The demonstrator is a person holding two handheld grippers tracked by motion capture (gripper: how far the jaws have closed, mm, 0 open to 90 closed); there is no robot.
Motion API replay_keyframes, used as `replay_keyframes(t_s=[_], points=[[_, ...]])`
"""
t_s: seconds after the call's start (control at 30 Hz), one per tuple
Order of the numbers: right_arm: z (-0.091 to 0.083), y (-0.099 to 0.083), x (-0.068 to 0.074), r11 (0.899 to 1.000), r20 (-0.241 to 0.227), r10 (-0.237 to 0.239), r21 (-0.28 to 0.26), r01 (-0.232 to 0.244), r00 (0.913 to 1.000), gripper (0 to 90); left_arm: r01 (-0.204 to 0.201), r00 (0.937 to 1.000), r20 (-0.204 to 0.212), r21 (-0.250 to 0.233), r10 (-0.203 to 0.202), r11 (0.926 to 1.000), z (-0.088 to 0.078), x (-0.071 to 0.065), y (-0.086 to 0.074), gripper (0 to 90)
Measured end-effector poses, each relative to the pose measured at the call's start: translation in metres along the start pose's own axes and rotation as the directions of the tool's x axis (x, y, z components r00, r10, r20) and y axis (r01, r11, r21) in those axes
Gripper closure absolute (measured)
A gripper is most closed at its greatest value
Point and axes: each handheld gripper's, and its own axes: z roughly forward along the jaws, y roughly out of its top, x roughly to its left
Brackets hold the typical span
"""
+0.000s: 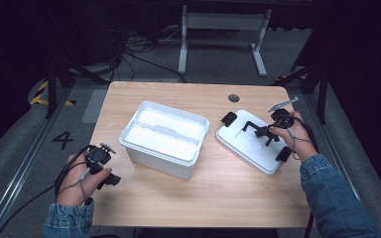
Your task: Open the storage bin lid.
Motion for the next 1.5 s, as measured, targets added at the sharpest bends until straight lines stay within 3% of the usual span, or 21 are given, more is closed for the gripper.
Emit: replay_keyframes(t_s=[0.07, 0.27, 0.37, 0.4, 0.53, 0.77, 1.03, 1.2, 1.27, 1.33, 1.5], points=[[-0.004, 0.001, 0.003, 0.999, 0.019, -0.001, -0.035, 0.001, 0.9998, 56.2, 0.000, 1.0000, 0.000, 0.001, 0.000, 1.0000, 0.000, 0.000, 0.001, 20.3], [-0.017, 0.007, 0.010, 0.997, 0.054, -0.003, -0.079, 0.007, 0.9986, 47.8, 0.002, 1.0000, 0.006, 0.000, -0.002, 1.0000, 0.000, -0.002, 0.002, 20.2], [-0.022, 0.008, 0.013, 0.995, 0.053, 0.002, -0.103, 0.003, 0.9986, 47.5, 0.004, 1.0000, 0.004, 0.000, -0.004, 1.0000, 0.000, -0.002, 0.001, 20.2], [-0.024, 0.009, 0.015, 0.994, 0.054, -0.005, -0.107, 0.011, 0.9985, 47.5, -0.008, 1.0000, -0.005, 0.001, 0.008, 1.0000, 0.000, -0.002, 0.000, 20.2], [-0.035, 0.013, 0.027, 0.990, 0.042, -0.044, -0.130, 0.049, 0.9981, 47.1, 0.011, 0.9999, -0.005, -0.008, -0.012, 0.9999, -0.002, -0.003, -0.008, 20.5], [-0.055, 0.015, 0.057, 0.982, 0.012, -0.096, -0.161, 0.097, 0.9953, 44.5, 0.005, 1.0000, -0.005, -0.023, -0.005, 0.9997, -0.007, -0.005, -0.018, 20.2], [-0.069, 0.003, 0.097, 0.975, -0.003, -0.145, -0.172, 0.142, 0.9895, 43.6, -0.008, 1.0000, 0.000, -0.028, 0.008, 0.9996, -0.005, -0.007, -0.013, 19.6], [-0.071, -0.006, 0.111, 0.975, -0.017, -0.140, -0.177, 0.135, 0.9900, 43.6, -0.009, 0.9999, 0.004, -0.036, 0.010, 0.9993, -0.003, -0.007, -0.012, 19.4], [-0.070, -0.011, 0.121, 0.973, -0.005, -0.146, -0.181, 0.142, 0.9893, 43.6, -0.022, 0.9997, -0.014, -0.028, 0.022, 0.9994, -0.004, -0.005, -0.011, 19.5], [-0.069, -0.013, 0.124, 0.972, -0.005, -0.151, -0.185, 0.148, 0.9885, 43.5, -0.002, 1.0000, -0.003, -0.025, 0.002, 0.9997, -0.003, -0.006, -0.012, 19.5], [-0.063, -0.023, 0.138, 0.970, -0.038, -0.165, -0.185, 0.156, 0.9855, 41.7, -0.014, 0.9999, -0.004, -0.025, 0.014, 0.9996, -0.004, -0.007, -0.010, 19.5]])
